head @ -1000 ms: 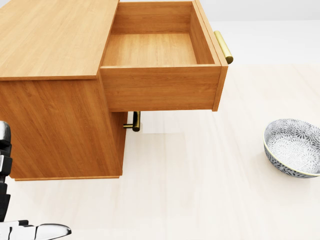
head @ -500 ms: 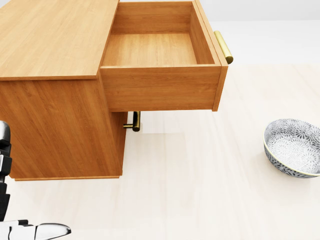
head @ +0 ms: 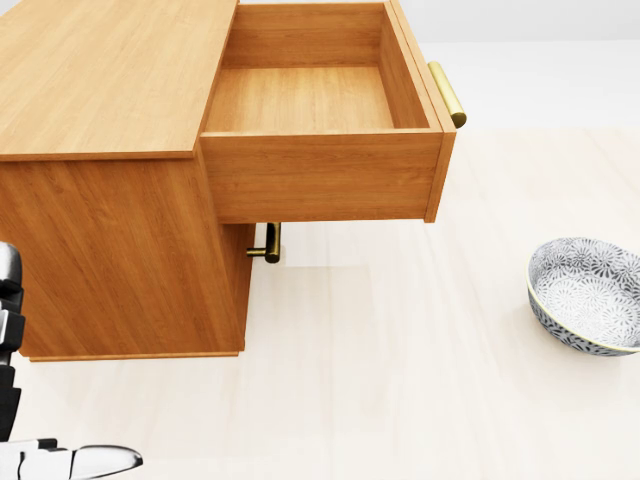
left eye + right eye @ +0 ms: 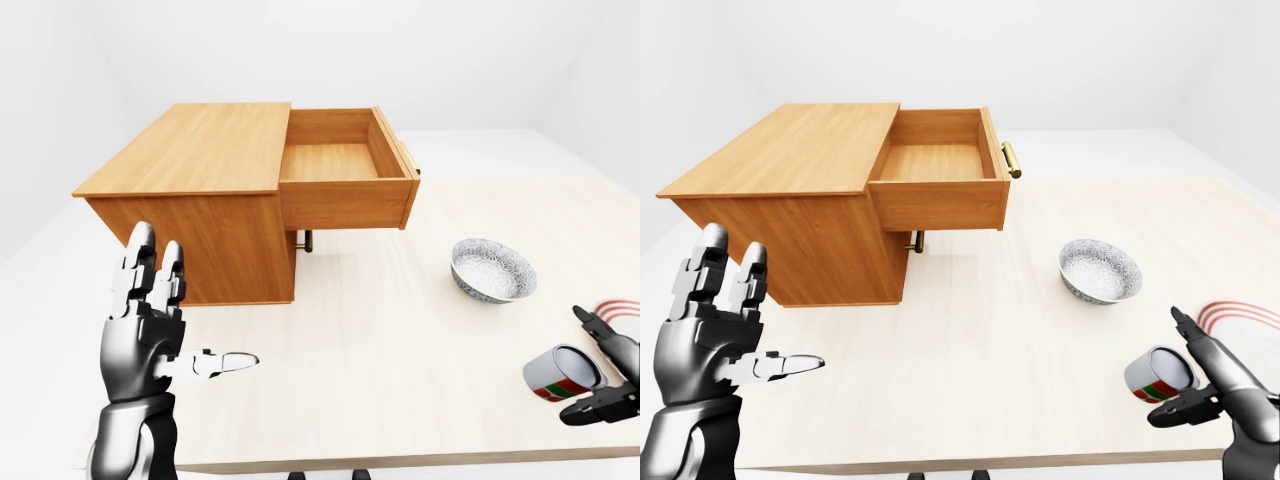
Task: Put the ketchup in the top drawer of the cabinet.
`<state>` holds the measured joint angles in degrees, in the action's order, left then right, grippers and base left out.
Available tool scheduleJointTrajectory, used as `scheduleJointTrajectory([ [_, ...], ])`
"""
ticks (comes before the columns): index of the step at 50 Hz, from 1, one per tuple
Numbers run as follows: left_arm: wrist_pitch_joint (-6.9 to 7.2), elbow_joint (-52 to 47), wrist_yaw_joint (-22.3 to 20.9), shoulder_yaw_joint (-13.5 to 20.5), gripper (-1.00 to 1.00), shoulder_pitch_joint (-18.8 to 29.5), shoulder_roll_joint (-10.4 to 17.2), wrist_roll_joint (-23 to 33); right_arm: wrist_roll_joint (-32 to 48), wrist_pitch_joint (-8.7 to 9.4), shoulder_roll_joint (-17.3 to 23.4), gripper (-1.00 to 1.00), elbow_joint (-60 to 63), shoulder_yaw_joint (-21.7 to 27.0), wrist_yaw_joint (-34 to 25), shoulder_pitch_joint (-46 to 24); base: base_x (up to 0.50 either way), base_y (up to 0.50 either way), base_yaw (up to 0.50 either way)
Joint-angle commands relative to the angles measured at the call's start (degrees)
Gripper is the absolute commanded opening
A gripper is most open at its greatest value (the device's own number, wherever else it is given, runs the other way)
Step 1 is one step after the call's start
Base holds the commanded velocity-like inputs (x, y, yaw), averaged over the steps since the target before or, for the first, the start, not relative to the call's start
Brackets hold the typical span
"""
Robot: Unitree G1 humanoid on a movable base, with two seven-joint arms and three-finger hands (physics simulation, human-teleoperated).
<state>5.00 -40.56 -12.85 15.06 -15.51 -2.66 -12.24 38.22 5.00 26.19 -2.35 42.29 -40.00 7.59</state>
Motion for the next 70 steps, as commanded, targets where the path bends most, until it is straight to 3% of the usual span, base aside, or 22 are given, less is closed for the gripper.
scheduleJointTrajectory([
  [1,0.0,0.3,0.04,-0.04,1.0,0.12,0.06,0.02,0.96,0.0,-0.14,1.0,-1.22,-0.46,0.0,0.9,0.0,0.0,0.0],
  [41,0.0,0.58,0.29,-1.13,1.0,-0.43,0.03,0.92,-0.75,0.0,0.68,1.0,-8.2,-1.12,0.0,1.61,0.0,0.0,0.0],
  [42,0.0,0.5,0.31,-1.03,1.0,-0.4,0.04,0.84,-0.97,0.0,0.62,0.51,-7.98,-1.13,0.0,1.58,0.0,0.0,0.0],
  [43,0.0,0.46,0.3,-0.95,1.0,-0.38,0.06,0.78,-0.93,0.0,0.56,-0.57,-7.71,-1.16,0.0,1.59,0.0,0.0,0.0],
  [44,0.0,0.45,0.31,-0.88,1.0,-0.35,0.06,0.72,-0.93,0.0,0.43,-0.95,-7.24,-1.15,0.0,1.66,0.0,0.0,0.0],
  [70,0.0,0.69,0.26,-1.45,1.0,-0.64,-0.05,1.06,0.93,0.0,-2.17,-1.0,-0.52,-1.96,0.0,2.27,0.0,0.0,0.0],
])
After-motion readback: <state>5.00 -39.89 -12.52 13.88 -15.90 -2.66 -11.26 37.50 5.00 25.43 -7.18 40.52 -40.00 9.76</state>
